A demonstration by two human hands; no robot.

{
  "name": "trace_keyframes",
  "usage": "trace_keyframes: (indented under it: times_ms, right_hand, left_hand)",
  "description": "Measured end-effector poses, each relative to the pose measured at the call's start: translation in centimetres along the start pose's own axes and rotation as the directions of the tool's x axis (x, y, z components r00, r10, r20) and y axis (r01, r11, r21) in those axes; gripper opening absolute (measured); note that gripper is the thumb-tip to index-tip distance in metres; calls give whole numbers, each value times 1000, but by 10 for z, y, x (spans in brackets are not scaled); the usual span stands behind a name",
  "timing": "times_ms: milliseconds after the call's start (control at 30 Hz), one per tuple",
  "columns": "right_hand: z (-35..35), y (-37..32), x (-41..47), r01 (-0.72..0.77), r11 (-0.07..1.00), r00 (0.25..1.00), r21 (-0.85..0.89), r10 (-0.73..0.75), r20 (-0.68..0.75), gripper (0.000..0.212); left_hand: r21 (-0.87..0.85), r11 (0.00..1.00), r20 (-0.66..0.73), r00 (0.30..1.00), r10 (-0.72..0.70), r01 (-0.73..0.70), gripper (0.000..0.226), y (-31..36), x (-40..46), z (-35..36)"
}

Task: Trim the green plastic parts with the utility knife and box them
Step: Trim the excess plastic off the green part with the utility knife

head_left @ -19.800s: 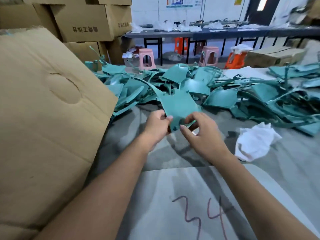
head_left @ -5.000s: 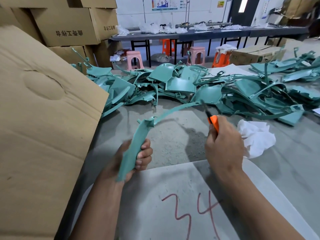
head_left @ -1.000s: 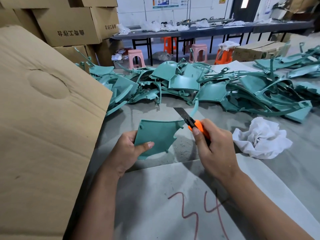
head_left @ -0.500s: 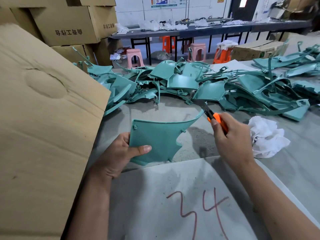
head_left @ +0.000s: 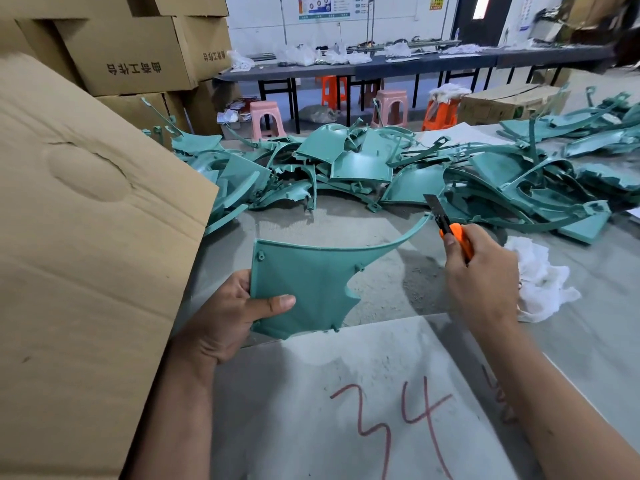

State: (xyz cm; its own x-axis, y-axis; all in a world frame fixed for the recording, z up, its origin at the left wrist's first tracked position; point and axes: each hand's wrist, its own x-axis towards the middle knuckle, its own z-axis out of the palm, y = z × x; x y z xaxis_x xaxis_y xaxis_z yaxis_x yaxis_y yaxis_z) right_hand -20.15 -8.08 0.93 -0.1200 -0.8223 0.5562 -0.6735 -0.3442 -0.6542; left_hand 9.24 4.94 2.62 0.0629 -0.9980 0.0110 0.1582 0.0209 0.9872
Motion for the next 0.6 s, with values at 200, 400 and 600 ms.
trace_keyframes:
  times_ms: [200,400,600]
  right_hand:
    - [1,-15,-9,52,999,997,5,-52,65,24]
    - [8,-30,-23,164,982,983,92,-170,70,26]
    - [11,-39,-30,189,973,979,132,-197,51,25]
  left_hand:
    - [8,1000,-51,999,15,-15,31,-4,5,6]
    - [84,995,-140,988,69,-57,34,-9,12,14]
    - [185,972,-149,973,174,-146,21,-18,22,32]
